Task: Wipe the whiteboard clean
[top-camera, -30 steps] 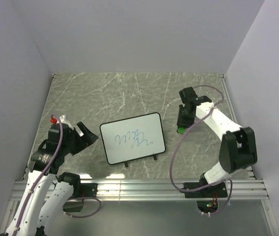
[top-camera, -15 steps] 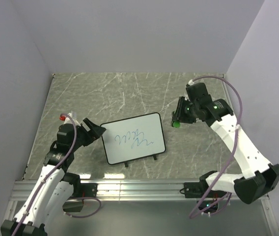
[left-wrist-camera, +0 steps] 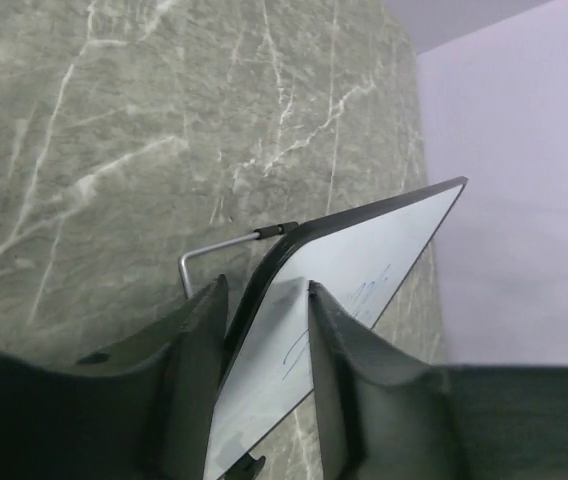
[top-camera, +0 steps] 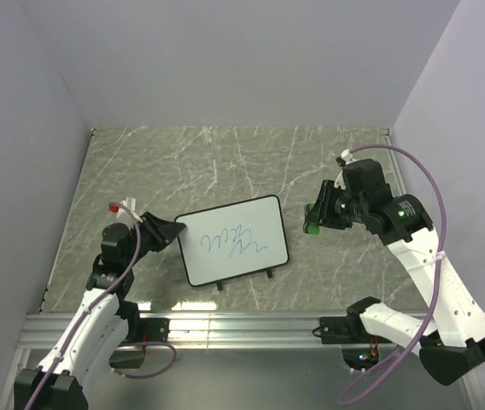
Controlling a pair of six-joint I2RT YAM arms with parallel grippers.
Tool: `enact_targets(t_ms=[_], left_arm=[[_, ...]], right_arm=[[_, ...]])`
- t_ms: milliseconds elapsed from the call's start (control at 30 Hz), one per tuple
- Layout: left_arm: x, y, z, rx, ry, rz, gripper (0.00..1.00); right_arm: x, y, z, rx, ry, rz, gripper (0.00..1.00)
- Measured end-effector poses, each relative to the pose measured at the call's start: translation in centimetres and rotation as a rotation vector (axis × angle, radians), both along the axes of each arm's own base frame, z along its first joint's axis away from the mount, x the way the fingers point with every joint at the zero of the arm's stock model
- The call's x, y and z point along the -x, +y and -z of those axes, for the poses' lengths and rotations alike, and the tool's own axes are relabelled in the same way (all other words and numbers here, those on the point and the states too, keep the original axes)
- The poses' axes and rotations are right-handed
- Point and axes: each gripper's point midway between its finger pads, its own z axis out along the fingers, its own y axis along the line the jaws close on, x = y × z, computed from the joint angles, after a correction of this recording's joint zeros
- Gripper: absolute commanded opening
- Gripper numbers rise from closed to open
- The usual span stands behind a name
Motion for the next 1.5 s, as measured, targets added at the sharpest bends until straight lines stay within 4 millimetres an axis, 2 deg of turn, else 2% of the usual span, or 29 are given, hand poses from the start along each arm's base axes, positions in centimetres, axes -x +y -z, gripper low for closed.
enact_targets(t_ms=[33, 200, 333, 500, 633, 800, 900, 1033, 1300, 1500], left_arm=[[0.1, 0.0, 0.0, 0.007, -0.007, 0.004, 0.35], [1.3, -0.3, 0.6, 0.030, -0.022, 0.024, 0.33], [2.0, -0.3, 0.8, 0.056, -0.038, 0.022, 0.31], [2.4, -0.3, 1.0, 0.069, -0.038, 0.020, 0.27], [2.4, -0.4, 1.3, 0.070, -0.026, 0.023, 0.22], [2.4, -0.6, 1.2, 0.064, -0.016, 0.029, 0.18], [2.5, -0.9, 1.1, 0.056, -0.014, 0.037, 0.15], [2.7, -1.2, 1.1, 0.046, 0.001, 0.040, 0.13], [2.7, -1.4, 1.0, 0.023, 0.023, 0.038, 0.07], [2.2, -0.8, 2.0, -0.030, 0.078, 0.010, 0.04]], right_arm=[[0.1, 0.1, 0.3, -0.001, 0.011, -0.005, 0.00], [0.7, 1.3, 1.9, -0.008, 0.044, -0.049, 0.00], [1.3, 4.1, 3.0, -0.015, 0.039, -0.137, 0.00], [2.4, 9.7, 4.7, 0.013, 0.038, -0.278, 0.00], [3.0, 15.1, 7.5, 0.118, 0.049, -0.359, 0.00], [1.8, 23.0, 9.9, 0.226, -0.014, -0.417, 0.00], [1.2, 25.9, 10.9, 0.257, -0.051, -0.431, 0.00], [-0.2, 27.1, 11.1, 0.277, -0.093, -0.403, 0.00], [-1.1, 28.2, 11.1, 0.248, -0.143, -0.369, 0.00], [0.2, 27.8, 14.5, 0.216, -0.126, -0.337, 0.00]])
